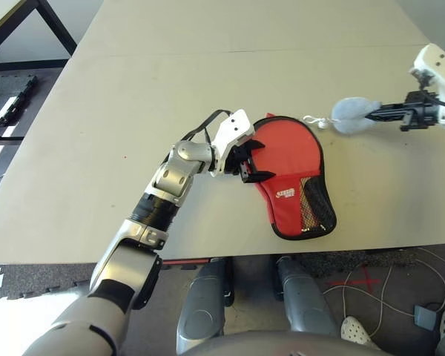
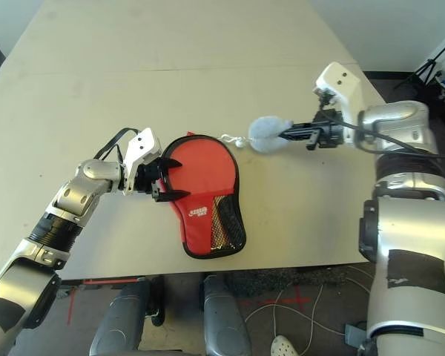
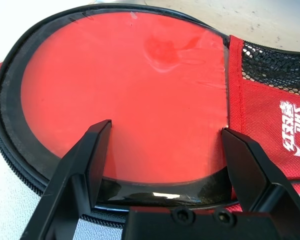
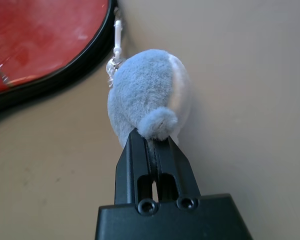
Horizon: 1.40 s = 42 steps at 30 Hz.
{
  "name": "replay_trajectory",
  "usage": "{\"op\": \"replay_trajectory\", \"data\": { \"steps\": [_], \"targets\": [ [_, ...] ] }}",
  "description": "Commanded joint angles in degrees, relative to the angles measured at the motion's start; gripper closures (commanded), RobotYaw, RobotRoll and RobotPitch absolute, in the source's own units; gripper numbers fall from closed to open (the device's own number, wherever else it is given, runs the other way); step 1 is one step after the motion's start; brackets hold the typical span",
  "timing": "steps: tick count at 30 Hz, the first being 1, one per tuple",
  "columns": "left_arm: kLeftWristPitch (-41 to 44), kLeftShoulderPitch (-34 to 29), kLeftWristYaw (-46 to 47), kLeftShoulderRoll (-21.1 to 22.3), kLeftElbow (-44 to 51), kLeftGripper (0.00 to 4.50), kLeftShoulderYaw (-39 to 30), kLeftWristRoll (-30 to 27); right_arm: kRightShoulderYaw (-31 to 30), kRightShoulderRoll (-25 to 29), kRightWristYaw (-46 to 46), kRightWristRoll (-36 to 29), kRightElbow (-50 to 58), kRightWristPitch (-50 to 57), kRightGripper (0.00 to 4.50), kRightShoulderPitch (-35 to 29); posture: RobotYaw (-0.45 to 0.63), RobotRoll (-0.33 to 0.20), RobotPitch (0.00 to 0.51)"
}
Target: Store the ping-pong paddle in its case and zip it.
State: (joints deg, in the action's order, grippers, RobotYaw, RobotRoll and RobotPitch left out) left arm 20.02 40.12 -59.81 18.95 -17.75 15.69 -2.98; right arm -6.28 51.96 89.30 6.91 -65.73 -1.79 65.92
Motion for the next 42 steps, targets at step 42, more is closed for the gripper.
{"op": "replay_trajectory", "data": {
  "steps": [42],
  "targets": [
    [0.6, -1.0, 0.7, -0.5, -4.3, 0.00, 1.9, 1.0, -19.9, 28.3, 3.2, -49.5, 70.1, 28.0, 4.49, -43.5, -0.11, 0.000, 0.218]
  ]
}}
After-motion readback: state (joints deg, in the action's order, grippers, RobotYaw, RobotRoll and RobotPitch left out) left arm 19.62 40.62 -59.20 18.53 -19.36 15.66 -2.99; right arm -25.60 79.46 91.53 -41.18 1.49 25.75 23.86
